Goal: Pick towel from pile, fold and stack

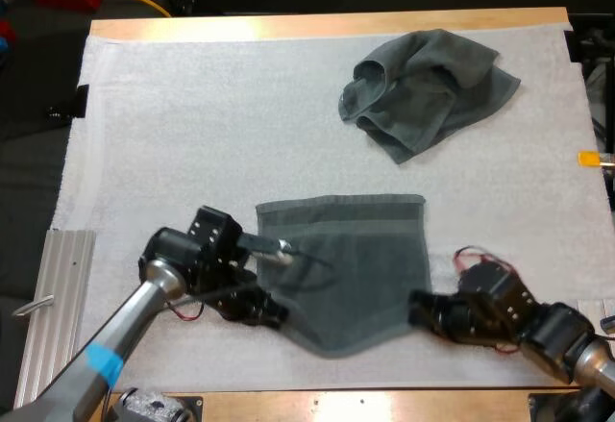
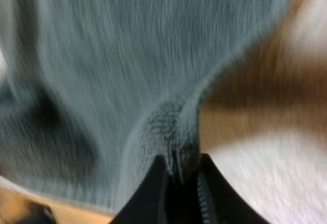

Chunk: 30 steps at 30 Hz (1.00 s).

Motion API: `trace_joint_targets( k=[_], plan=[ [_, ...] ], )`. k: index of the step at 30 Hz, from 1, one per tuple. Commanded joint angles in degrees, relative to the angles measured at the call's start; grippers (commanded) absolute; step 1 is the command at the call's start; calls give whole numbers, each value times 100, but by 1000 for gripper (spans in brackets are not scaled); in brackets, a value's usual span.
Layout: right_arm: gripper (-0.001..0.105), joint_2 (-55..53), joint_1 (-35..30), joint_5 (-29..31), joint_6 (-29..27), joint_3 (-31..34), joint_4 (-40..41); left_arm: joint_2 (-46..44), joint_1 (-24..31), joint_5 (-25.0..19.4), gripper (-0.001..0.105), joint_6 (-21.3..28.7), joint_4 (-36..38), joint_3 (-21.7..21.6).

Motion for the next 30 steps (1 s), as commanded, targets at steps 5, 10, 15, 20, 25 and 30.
trace_joint_targets(
  k=[5, 10, 15, 20, 25, 30],
  plan=[
    [2, 506, -1291, -1076, 145, -23, -986, 888, 573, 741, 0, -63, -334, -347],
    [2, 1127, -1818, -1722, 395, -23, -1821, 1253, 810, 738, 0, -268, -594, -645],
    [2, 1831, -2038, -1978, 761, -25, -2845, 1357, 1073, 743, 0, -897, -1389, -713],
    [2, 2218, -2037, -1714, 1002, -27, -3680, 1357, 1102, 696, 0, -1378, -2079, -713],
    [2, 2230, -2037, -1146, 1014, -27, -3845, 1357, 1102, 209, 0, -1434, -2400, -713],
    [2, 2230, -2037, -743, 1014, -27, -3921, 1357, 1102, -197, 0, -1434, -2601, -713]
  ],
)
